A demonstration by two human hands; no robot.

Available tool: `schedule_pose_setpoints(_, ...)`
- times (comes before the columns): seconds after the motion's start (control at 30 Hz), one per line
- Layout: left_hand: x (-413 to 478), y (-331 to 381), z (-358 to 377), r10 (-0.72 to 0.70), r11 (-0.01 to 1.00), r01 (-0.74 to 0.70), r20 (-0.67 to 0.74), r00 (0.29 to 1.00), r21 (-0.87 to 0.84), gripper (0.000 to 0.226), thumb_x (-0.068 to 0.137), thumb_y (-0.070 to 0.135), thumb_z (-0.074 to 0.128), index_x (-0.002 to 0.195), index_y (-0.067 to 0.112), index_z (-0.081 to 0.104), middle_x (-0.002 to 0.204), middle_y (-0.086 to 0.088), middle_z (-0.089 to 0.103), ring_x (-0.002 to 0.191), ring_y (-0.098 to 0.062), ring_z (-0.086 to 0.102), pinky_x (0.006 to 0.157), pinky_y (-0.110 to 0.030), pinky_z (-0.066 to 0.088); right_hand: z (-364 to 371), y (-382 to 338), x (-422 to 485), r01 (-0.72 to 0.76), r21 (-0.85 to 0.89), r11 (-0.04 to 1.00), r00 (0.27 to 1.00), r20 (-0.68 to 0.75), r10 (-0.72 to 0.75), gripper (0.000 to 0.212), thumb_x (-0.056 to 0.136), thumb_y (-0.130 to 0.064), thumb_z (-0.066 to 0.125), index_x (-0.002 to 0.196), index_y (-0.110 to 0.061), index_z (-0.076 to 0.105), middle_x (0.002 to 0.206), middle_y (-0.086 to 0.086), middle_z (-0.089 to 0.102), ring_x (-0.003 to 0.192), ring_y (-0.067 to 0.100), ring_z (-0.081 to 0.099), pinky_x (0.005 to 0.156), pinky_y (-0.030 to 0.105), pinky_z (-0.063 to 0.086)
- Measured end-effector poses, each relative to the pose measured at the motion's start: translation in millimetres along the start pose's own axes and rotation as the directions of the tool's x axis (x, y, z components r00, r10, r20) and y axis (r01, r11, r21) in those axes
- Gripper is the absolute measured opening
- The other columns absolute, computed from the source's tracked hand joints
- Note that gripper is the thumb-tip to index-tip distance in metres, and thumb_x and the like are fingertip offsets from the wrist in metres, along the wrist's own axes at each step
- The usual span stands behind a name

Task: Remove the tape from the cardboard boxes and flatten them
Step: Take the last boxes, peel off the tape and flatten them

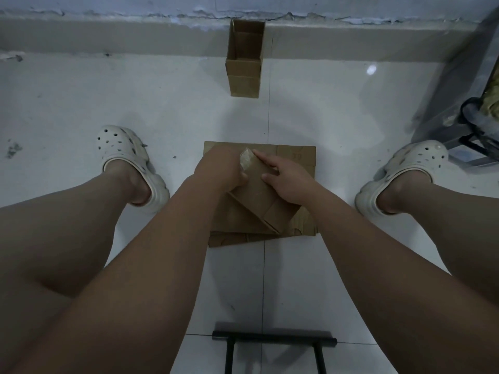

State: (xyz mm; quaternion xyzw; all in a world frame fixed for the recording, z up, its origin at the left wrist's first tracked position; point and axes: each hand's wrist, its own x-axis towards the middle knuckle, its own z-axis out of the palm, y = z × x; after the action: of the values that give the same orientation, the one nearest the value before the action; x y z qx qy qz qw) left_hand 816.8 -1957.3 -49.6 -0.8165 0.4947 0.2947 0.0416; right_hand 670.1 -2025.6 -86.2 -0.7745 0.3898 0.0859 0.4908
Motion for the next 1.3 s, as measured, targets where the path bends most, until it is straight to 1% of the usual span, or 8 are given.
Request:
schedule_pose_setpoints(0.17, 2.2, 2.9, -2.7, -0.023, 0.999, 0.023, 0.01, 1.0, 0.028, 0.01, 0.088, 0.016, 0.055, 0.096, 0.01, 0.055, 0.095, -0.007, 0.054, 0.09, -0.022, 0.053, 0.074, -0.028, 0.037, 3.9, 0.2, 0.0, 0.001, 0.011, 1.0, 1.0, -0.027, -0.001, 0.056, 0.102, -0.022, 0.047, 0.149, -0.044, 0.027, 0.151, -0.001, 0.041, 0.132, 0.022, 0.043, 0.1, 0.028, 0.034)
schedule_pose_setpoints(0.3, 0.6, -1.8, 3.6, -0.062, 0.998, 0.061, -0.045, 0.997, -0.031, 0.025, 0.093, 0.011, 0.045, 0.11, -0.002, 0.059, 0.113, -0.017, 0.06, 0.104, -0.029, 0.057, 0.08, -0.03, 0.042, 7.5, 2.5, 0.2, 0.009, 0.016, 1.0, 1.0, -0.03, -0.008, 0.056, 0.101, -0.022, 0.048, 0.149, -0.045, 0.028, 0.151, -0.002, 0.041, 0.132, 0.021, 0.043, 0.097, 0.025, 0.033)
schedule_pose_setpoints(0.5, -2.8, -6.5, 15.8, -0.205, 0.95, 0.161, -0.144, 0.968, -0.269, 0.039, 0.087, 0.042, 0.058, 0.081, 0.004, 0.063, 0.082, -0.003, 0.058, 0.087, -0.029, 0.062, 0.056, -0.025, 0.032, 9.0, 3.9, 2.2, 0.016, 0.027, 1.0, 0.999, -0.038, -0.015, 0.056, 0.101, -0.023, 0.049, 0.148, -0.045, 0.029, 0.154, -0.003, 0.038, 0.135, 0.02, 0.041, 0.099, 0.023, 0.03)
schedule_pose_setpoints(0.6, -1.3, -2.9, 16.4, -0.254, 0.946, 0.215, -0.143, 0.957, -0.244, 0.041, 0.079, 0.046, 0.068, 0.089, 0.006, 0.064, 0.093, -0.013, 0.065, 0.08, -0.024, 0.057, 0.056, -0.026, 0.032, 9.4, 3.9, 1.2, 0.015, 0.025, 1.0, 0.999, -0.04, -0.014, 0.056, 0.101, -0.024, 0.049, 0.148, -0.045, 0.03, 0.154, -0.002, 0.037, 0.136, 0.021, 0.039, 0.105, 0.027, 0.031)
schedule_pose_setpoints(0.73, 2.1, -5.3, 14.8, -0.221, 0.951, 0.173, -0.17, 0.96, -0.258, 0.037, 0.084, 0.042, 0.065, 0.105, 0.012, 0.068, 0.096, -0.007, 0.065, 0.087, -0.022, 0.058, 0.068, -0.023, 0.035, 10.3, 5.3, -0.3, 0.026, 0.02, 0.999, 0.999, -0.048, -0.025, 0.055, 0.101, -0.024, 0.049, 0.149, -0.043, 0.029, 0.154, -0.002, 0.037, 0.135, 0.02, 0.039, 0.099, 0.022, 0.028)
schedule_pose_setpoints(0.9, 3.8, -3.4, 10.5, -0.163, 0.966, 0.13, -0.138, 0.977, -0.224, 0.038, 0.092, 0.041, 0.053, 0.082, 0.007, 0.068, 0.066, -0.001, 0.052, 0.073, -0.023, 0.059, 0.063, -0.027, 0.034, 9.4, 4.4, -1.1, 0.032, 0.045, 0.998, 0.999, -0.039, -0.03, 0.055, 0.101, -0.023, 0.049, 0.149, -0.042, 0.03, 0.153, -0.001, 0.038, 0.133, 0.02, 0.042, 0.101, 0.025, 0.032)
schedule_pose_setpoints(1.13, 5.6, 7.7, 7.0, -0.108, 0.993, 0.099, -0.167, 0.98, -0.064, 0.039, 0.09, 0.026, 0.054, 0.06, 0.01, 0.035, 0.071, -0.003, 0.042, 0.071, -0.019, 0.044, 0.064, -0.029, 0.035, 10.0, 4.3, -2.1, 0.026, 0.048, 0.999, 0.999, -0.048, -0.023, 0.055, 0.101, -0.021, 0.049, 0.149, -0.042, 0.03, 0.153, -0.003, 0.04, 0.133, 0.02, 0.042, 0.097, 0.023, 0.031)
schedule_pose_setpoints(1.3, 2.7, 17.2, 10.1, -0.161, 0.986, 0.153, -0.114, 0.98, -0.073, 0.013, 0.087, 0.019, 0.056, 0.093, 0.008, 0.06, 0.098, -0.008, 0.06, 0.09, -0.023, 0.059, 0.071, -0.029, 0.043, 10.5, 3.0, -1.2, 0.028, 0.04, 0.999, 0.998, -0.054, -0.026, 0.055, 0.101, -0.021, 0.049, 0.149, -0.041, 0.032, 0.153, -0.004, 0.039, 0.136, 0.02, 0.041, 0.105, 0.028, 0.032)
